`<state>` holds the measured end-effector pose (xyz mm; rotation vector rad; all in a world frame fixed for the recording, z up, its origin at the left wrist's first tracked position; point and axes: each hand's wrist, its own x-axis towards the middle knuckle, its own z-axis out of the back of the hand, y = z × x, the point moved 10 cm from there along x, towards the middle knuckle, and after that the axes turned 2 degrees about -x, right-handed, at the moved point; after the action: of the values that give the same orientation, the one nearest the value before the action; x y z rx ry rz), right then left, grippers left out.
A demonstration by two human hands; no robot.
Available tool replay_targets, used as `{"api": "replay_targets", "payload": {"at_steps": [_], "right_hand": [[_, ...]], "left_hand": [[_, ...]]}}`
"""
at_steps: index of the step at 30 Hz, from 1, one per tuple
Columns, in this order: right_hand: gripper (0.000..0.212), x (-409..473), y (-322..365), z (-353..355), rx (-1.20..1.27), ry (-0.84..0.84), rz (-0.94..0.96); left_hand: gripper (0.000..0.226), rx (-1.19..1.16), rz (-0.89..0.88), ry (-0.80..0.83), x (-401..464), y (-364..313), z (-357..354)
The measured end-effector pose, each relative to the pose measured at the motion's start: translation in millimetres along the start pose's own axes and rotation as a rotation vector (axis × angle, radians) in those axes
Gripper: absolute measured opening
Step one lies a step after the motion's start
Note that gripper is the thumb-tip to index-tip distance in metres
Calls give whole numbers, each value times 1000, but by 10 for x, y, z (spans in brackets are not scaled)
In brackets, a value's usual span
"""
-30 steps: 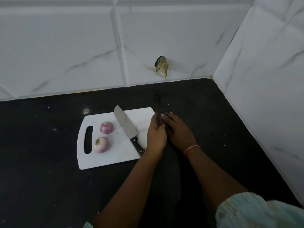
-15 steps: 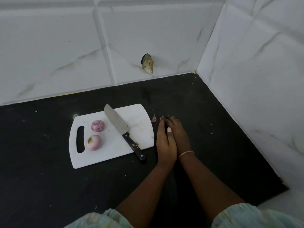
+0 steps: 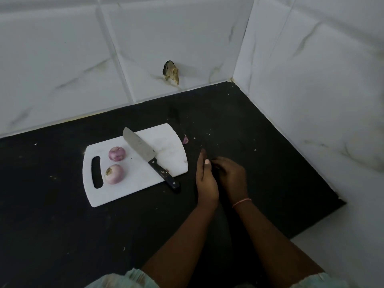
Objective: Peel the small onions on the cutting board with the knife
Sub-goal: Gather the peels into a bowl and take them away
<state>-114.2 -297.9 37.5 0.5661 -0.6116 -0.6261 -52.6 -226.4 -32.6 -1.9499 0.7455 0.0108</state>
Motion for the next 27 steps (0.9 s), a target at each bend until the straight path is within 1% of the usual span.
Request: {"api": "replay_targets", "payload": {"at_steps": [2, 3, 5, 7, 8, 10, 11, 13, 14, 16, 17, 20, 22, 24, 27], "right_hand": [[30, -156, -202, 102, 334, -128, -315], [31, -256, -267, 70, 491, -156, -452], [27, -450, -361, -5, 692, -195, -636], [24, -643, -482, -78, 956, -252, -793], [24, -736, -507, -101, 1136, -294, -862], [24, -964, -547, -81, 1456, -398, -947], [27, -1065, -531, -15, 1568, -445, -949], [29, -1342, -499, 187, 1705, -534, -932], [29, -1473, -480, 305, 1750, -586, -919], [36, -1797, -524, 560, 1783, -715, -880], [38, -1992, -575, 668, 1771, -782, -883], [34, -2512, -694, 827, 1717, -893, -934], [37, -2987, -847, 894, 1658, -973, -1003], [46, -3468, -1021, 843, 1628, -1029, -1081], [54, -4368, -1393, 615, 1565, -1119, -1223]], "left_hand": [[36, -125, 102, 9, -136, 155, -52], [36, -162, 133, 16, -203, 198, -75], [36, -248, 212, 17, -311, 273, -124], [39, -418, 326, 12, -460, 302, -188], [41, -464, 363, 23, -549, 284, -228], [44, -475, 423, 72, -797, 264, -315], [44, -478, 454, 107, -934, 263, -367], [47, -478, 526, 157, -1242, 331, -426], [48, -470, 559, 178, -1371, 382, -439], [47, -443, 627, 200, -1663, 562, -452], [45, -437, 670, 204, -1827, 700, -453], [41, -372, 764, 200, -2230, 1101, -352], [37, -309, 832, 189, -2543, 1424, -234], [33, -223, 876, 150, -2810, 1819, -4], [36, -88, 929, 45, -3253, 2453, 465]]}}
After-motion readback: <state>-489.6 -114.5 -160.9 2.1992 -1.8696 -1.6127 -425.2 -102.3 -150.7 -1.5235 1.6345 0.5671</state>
